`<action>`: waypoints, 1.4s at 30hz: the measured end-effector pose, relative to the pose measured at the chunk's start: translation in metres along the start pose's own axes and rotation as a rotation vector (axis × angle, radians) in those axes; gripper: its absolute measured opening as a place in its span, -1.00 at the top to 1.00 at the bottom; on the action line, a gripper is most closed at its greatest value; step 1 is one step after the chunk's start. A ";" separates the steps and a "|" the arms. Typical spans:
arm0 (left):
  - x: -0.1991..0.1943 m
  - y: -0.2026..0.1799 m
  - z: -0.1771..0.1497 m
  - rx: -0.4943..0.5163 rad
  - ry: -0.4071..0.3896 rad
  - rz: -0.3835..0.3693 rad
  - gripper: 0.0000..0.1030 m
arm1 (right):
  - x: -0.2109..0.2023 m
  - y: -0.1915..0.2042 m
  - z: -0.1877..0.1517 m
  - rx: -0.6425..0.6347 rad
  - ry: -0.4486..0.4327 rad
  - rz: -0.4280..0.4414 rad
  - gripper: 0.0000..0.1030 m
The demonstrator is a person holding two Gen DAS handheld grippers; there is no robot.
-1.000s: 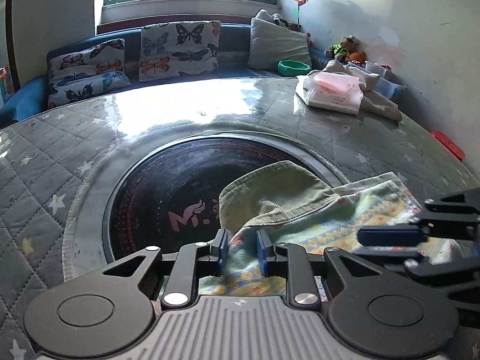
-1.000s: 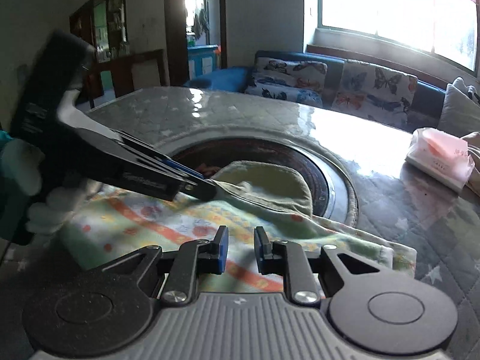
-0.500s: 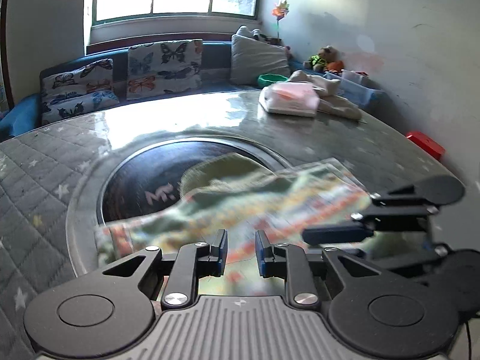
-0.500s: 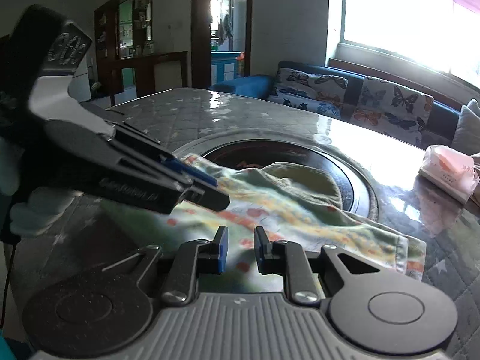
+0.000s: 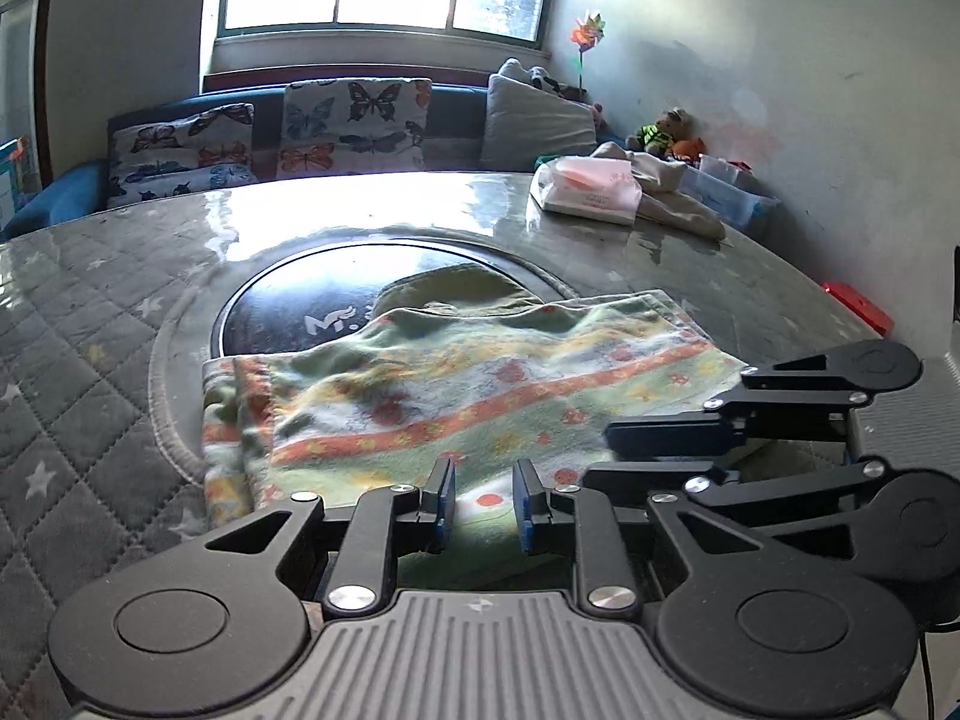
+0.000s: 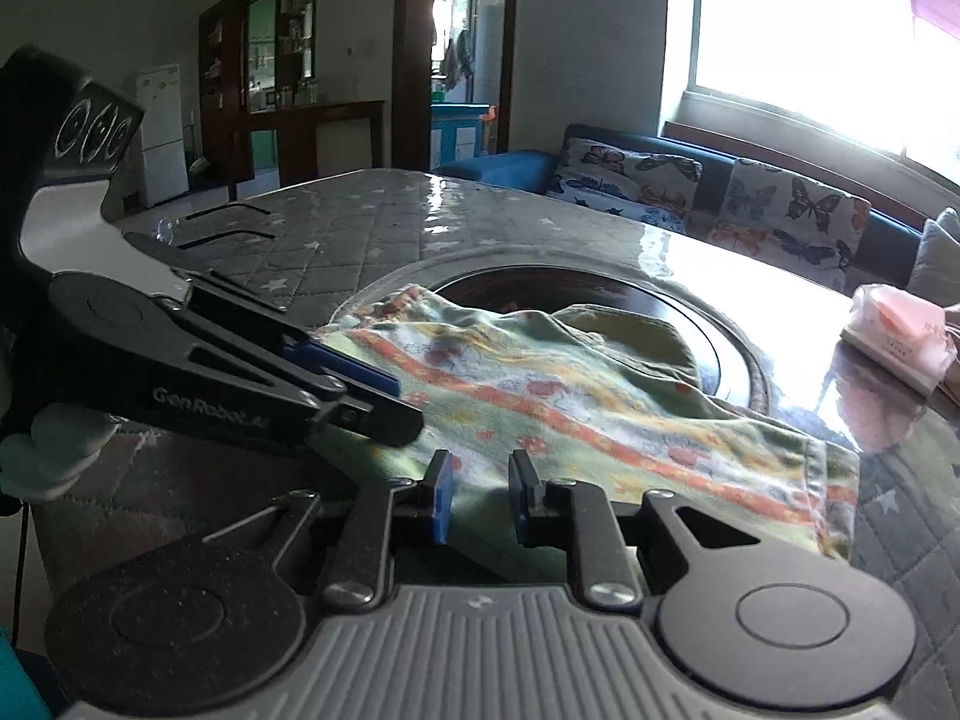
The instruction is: Fold clothes
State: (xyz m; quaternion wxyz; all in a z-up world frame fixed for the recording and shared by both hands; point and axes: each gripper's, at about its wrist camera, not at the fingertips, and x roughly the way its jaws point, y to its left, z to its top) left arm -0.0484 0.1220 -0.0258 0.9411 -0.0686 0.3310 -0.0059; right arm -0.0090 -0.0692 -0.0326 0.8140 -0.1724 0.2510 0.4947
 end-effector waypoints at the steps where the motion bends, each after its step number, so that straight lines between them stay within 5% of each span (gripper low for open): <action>1: -0.001 0.001 -0.001 -0.004 -0.003 0.002 0.54 | -0.002 -0.002 -0.001 0.007 -0.002 -0.005 0.64; 19: -0.016 0.027 -0.011 -0.110 -0.007 0.042 0.51 | -0.034 -0.060 -0.035 0.249 0.009 -0.161 0.45; 30: -0.023 0.038 -0.013 -0.152 -0.003 0.037 0.52 | -0.054 -0.073 -0.035 0.259 0.031 -0.222 0.42; 42: -0.002 0.032 0.016 -0.114 -0.009 0.040 0.41 | 0.000 -0.077 -0.004 0.246 0.025 -0.104 0.42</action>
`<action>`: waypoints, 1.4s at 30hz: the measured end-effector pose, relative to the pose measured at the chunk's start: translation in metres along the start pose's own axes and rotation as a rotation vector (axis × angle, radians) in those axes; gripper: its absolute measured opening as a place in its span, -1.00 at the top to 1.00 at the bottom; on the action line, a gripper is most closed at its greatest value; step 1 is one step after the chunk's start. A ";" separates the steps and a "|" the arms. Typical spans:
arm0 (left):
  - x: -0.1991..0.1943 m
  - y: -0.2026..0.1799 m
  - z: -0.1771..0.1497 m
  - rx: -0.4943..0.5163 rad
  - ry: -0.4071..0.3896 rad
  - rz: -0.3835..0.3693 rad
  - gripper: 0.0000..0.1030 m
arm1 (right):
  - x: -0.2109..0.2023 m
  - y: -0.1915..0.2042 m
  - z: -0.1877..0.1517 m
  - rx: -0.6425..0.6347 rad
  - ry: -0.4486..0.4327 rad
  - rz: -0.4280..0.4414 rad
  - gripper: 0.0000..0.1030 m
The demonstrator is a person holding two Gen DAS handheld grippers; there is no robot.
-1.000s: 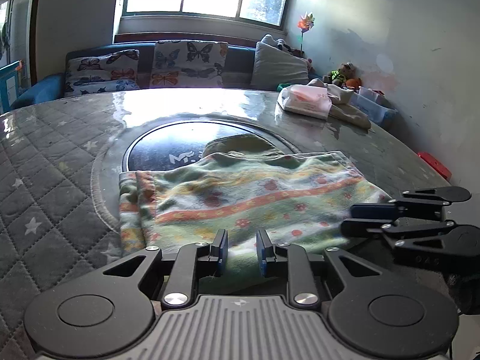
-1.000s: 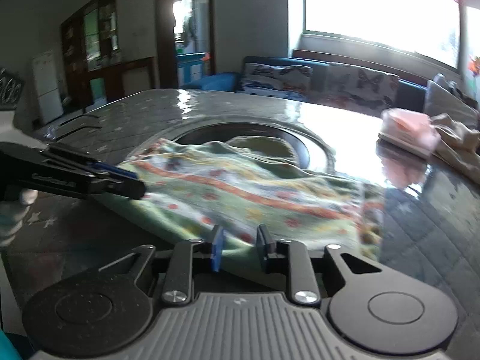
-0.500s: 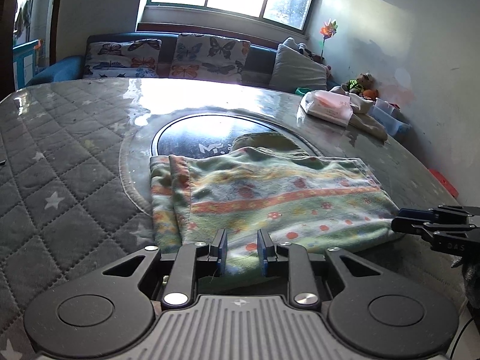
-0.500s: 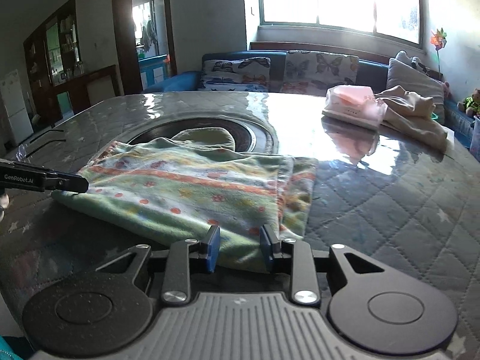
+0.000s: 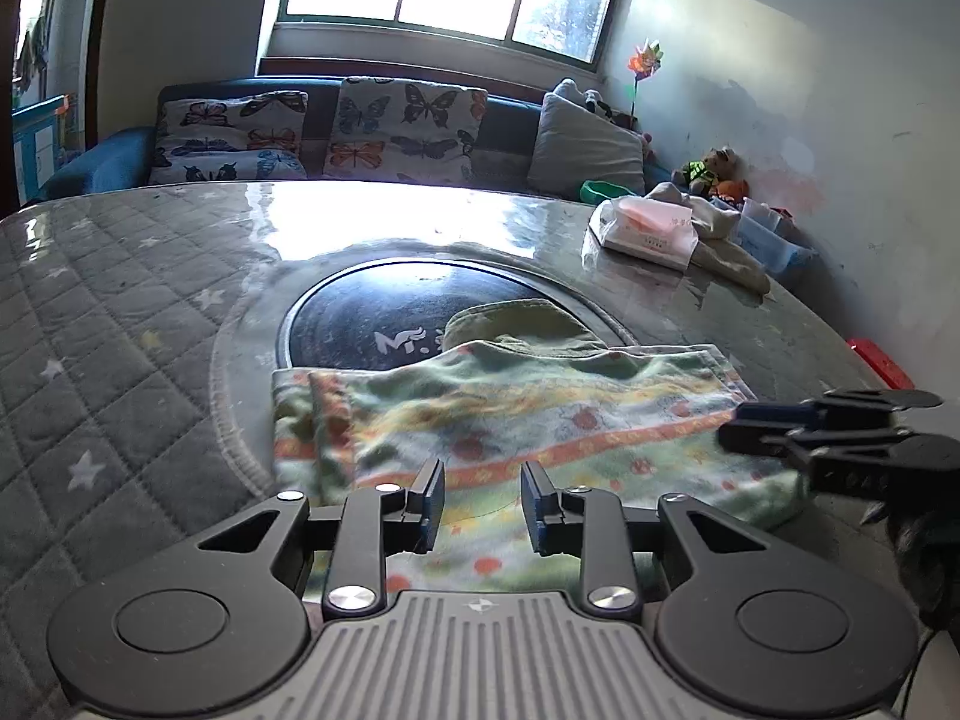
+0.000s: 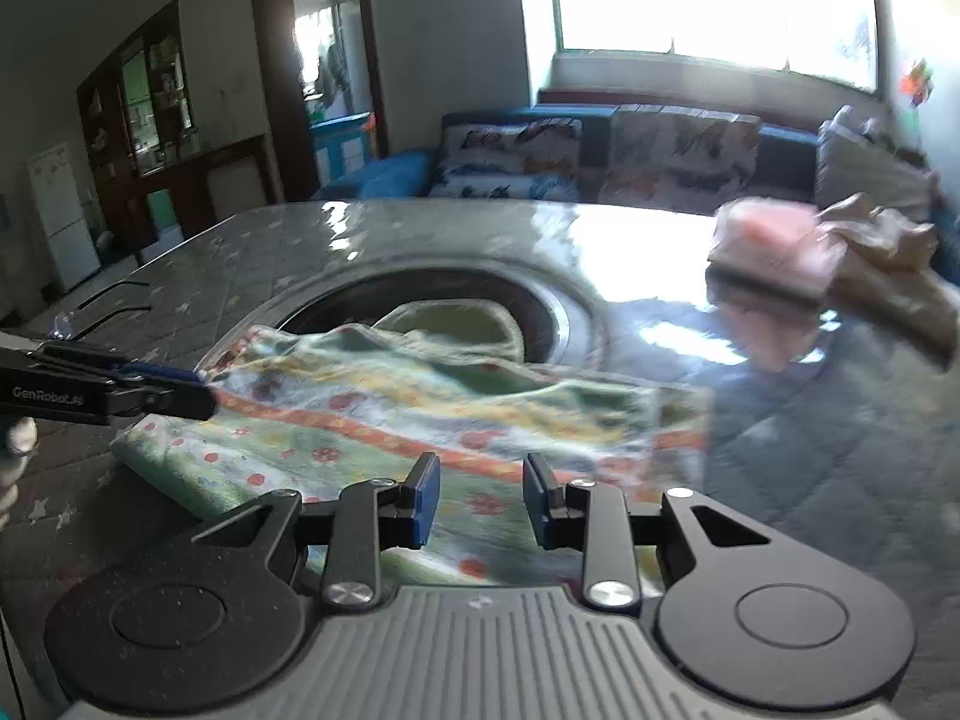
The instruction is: Fold clothes
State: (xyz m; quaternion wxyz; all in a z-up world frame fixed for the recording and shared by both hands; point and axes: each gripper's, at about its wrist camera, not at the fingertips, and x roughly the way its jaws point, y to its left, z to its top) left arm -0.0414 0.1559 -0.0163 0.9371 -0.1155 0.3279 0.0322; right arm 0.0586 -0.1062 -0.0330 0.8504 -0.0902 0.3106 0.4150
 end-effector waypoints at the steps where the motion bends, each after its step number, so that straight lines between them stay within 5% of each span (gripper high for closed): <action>1: 0.004 0.000 0.001 0.000 0.007 0.002 0.41 | 0.004 0.000 0.000 0.000 0.006 -0.001 0.42; 12: 0.014 0.019 0.007 -0.035 0.032 0.022 0.38 | 0.004 -0.032 0.008 0.033 0.003 -0.101 0.38; 21: 0.041 0.031 0.033 -0.048 0.076 0.050 0.25 | 0.036 -0.033 0.030 0.048 0.006 -0.050 0.20; 30: 0.042 0.038 0.044 -0.025 0.059 0.118 0.26 | 0.036 -0.043 0.030 0.037 0.006 -0.130 0.16; 36: 0.056 0.018 0.049 0.028 0.056 0.093 0.25 | 0.039 -0.035 0.031 0.038 0.007 -0.092 0.06; 42: 0.069 0.028 0.049 0.021 0.083 0.159 0.26 | 0.041 -0.036 0.028 0.027 0.026 -0.120 0.04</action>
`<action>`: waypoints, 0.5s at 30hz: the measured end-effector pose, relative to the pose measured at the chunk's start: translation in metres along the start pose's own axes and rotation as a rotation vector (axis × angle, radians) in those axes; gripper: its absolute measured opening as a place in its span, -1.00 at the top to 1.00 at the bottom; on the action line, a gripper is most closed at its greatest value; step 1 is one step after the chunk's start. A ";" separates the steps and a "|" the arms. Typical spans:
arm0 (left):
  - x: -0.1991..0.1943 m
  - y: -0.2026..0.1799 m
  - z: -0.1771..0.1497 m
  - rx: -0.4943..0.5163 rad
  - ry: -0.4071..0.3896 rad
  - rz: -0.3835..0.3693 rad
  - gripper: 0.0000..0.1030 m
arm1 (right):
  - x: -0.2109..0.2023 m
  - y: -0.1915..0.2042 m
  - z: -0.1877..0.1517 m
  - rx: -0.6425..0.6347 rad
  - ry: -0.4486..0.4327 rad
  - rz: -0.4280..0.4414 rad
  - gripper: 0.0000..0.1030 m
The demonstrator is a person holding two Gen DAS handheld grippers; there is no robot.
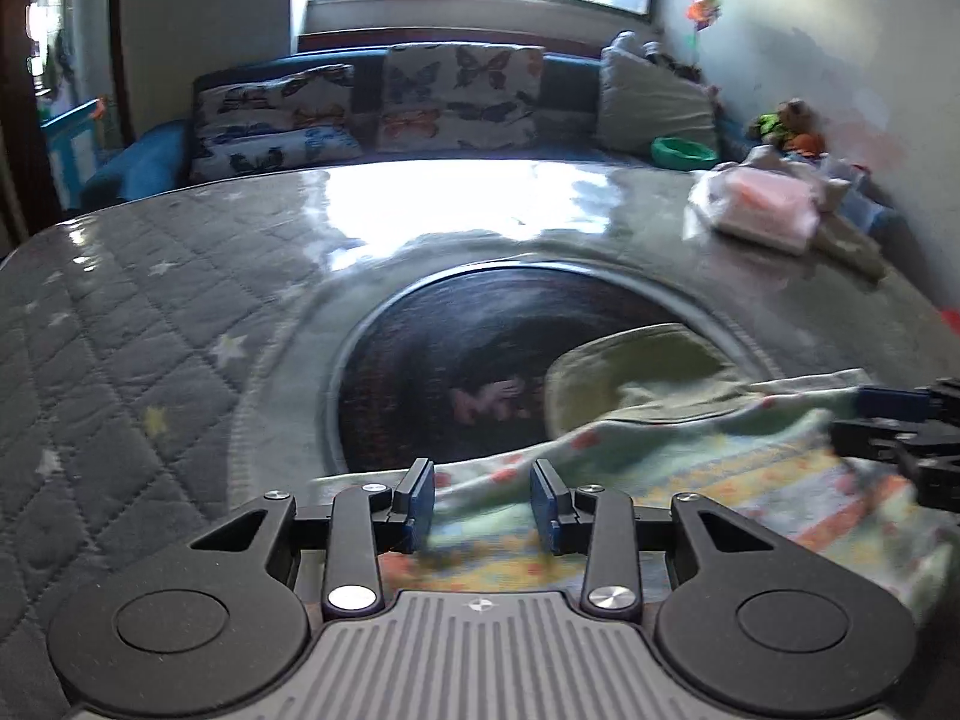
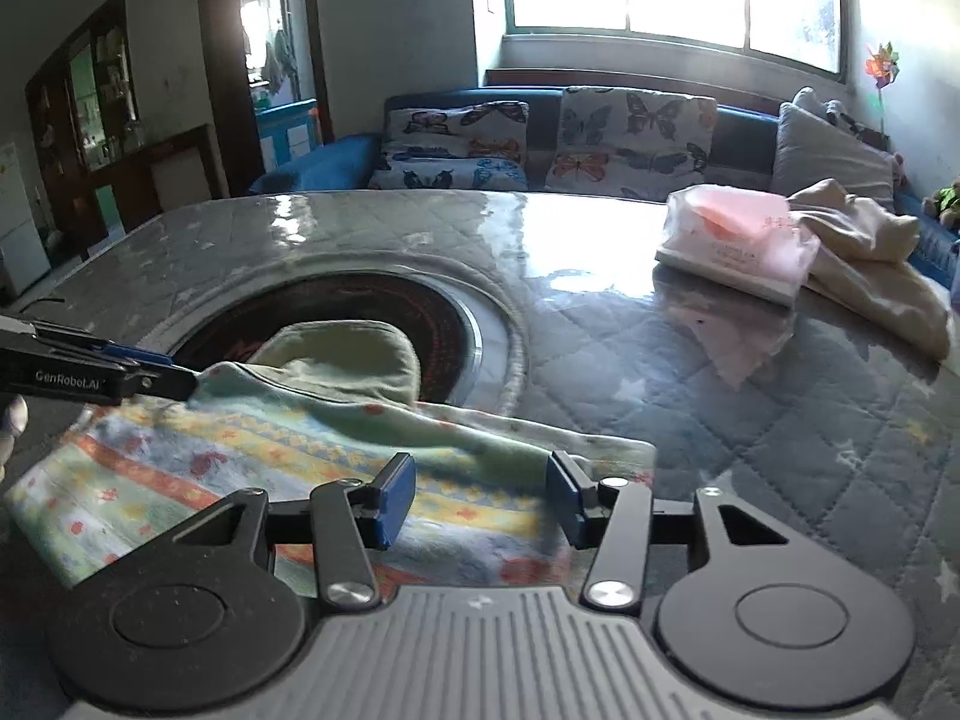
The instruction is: Fold clothes
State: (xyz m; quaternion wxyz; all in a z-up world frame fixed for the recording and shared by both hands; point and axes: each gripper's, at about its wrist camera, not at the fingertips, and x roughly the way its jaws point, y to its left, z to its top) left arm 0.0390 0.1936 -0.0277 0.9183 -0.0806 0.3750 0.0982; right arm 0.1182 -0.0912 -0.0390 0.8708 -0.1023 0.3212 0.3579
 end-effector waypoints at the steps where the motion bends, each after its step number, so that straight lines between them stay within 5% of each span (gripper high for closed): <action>1: -0.002 0.002 0.000 -0.006 0.000 -0.004 0.26 | -0.002 -0.001 0.000 0.002 -0.001 -0.006 0.04; 15: -0.035 -0.001 -0.013 -0.015 0.010 0.035 -0.07 | -0.034 0.020 -0.023 -0.011 -0.018 0.051 -0.23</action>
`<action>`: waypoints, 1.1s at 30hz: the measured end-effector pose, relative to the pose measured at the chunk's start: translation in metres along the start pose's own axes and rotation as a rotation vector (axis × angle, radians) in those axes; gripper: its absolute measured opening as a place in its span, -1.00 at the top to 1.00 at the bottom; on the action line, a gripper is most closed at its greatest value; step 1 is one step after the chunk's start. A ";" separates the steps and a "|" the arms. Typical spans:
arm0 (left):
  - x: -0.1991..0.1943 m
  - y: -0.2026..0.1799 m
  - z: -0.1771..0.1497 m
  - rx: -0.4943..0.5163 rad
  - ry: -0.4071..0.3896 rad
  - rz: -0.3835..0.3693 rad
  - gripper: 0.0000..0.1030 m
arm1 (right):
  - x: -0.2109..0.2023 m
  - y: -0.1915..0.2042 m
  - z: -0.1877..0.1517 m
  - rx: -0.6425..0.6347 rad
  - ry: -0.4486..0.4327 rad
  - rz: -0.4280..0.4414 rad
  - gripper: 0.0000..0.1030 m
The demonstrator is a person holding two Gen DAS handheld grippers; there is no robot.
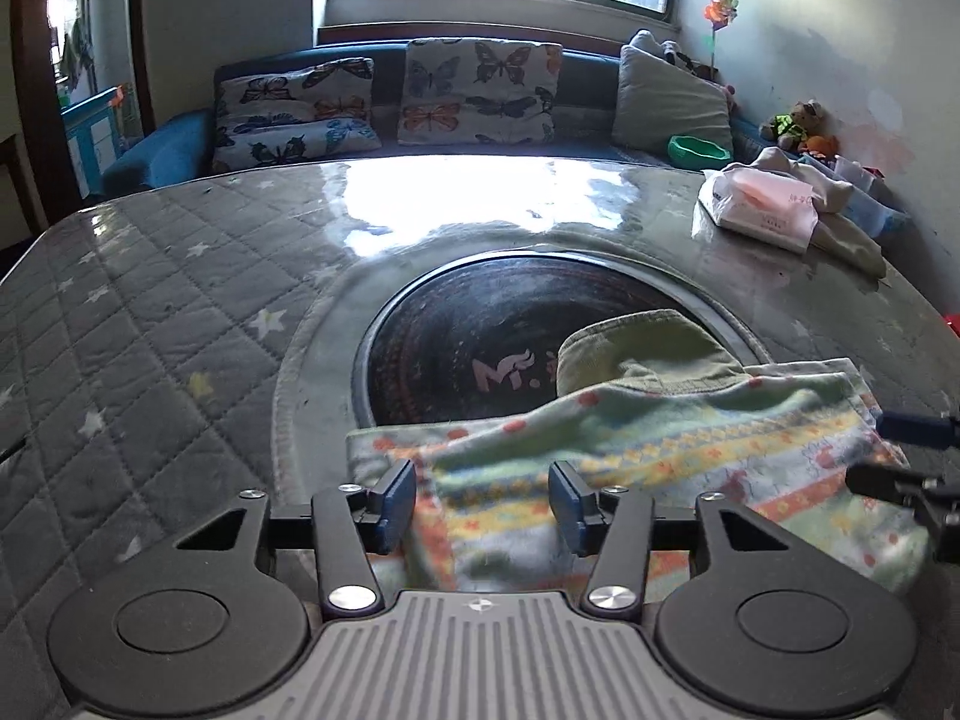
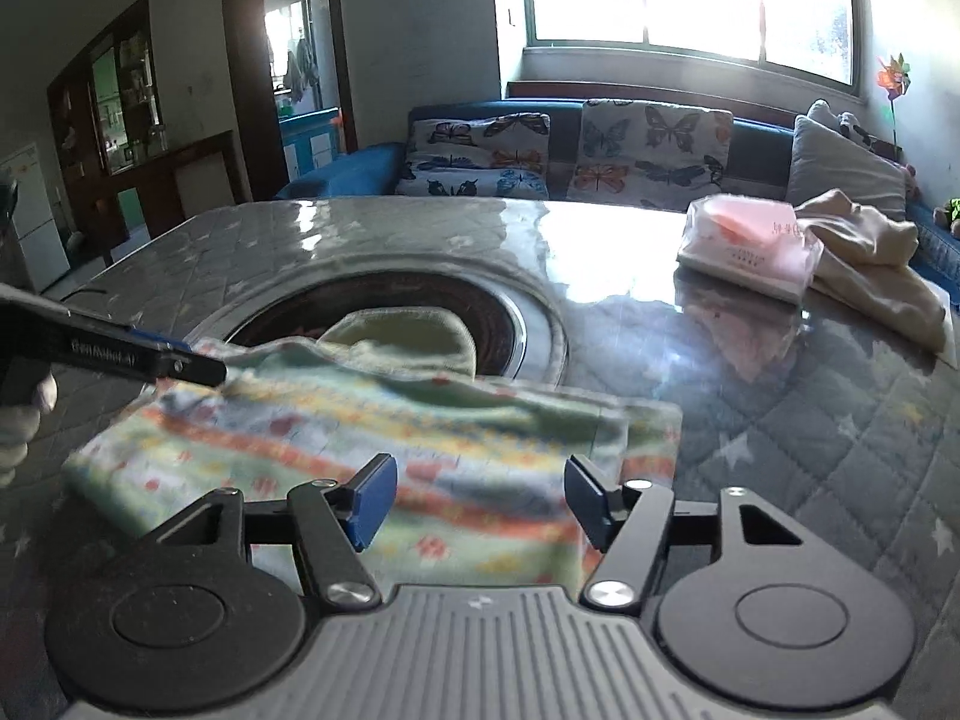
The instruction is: Fold clothes
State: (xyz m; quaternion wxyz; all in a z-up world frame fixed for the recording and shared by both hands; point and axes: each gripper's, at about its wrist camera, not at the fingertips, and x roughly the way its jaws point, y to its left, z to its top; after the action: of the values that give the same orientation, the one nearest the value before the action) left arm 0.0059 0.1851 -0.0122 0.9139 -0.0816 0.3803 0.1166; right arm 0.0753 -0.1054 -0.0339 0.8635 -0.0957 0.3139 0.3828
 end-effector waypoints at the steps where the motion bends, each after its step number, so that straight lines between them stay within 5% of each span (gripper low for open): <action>1: -0.004 0.001 -0.003 -0.005 -0.002 0.003 -0.08 | -0.002 0.001 -0.004 0.000 0.005 -0.001 -0.23; 11: -0.039 0.000 -0.042 -0.003 -0.019 0.055 -0.13 | -0.029 0.003 -0.027 -0.042 -0.001 -0.103 -0.37; 19: -0.060 -0.044 -0.043 0.043 -0.083 -0.014 -0.13 | -0.029 0.033 -0.020 -0.089 -0.051 -0.036 -0.43; 25: -0.051 -0.060 -0.057 0.074 -0.047 -0.027 -0.13 | -0.021 0.066 -0.026 -0.198 -0.058 -0.009 -0.45; 33: -0.054 -0.049 -0.065 0.061 -0.058 -0.017 -0.13 | -0.033 0.040 -0.040 -0.175 -0.050 -0.088 -0.50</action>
State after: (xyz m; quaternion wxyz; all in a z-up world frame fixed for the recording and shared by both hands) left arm -0.0618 0.1144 -0.0159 0.9276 -0.0533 0.3562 0.0994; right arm 0.0109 -0.1141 -0.0423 0.8755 -0.1752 0.2530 0.3726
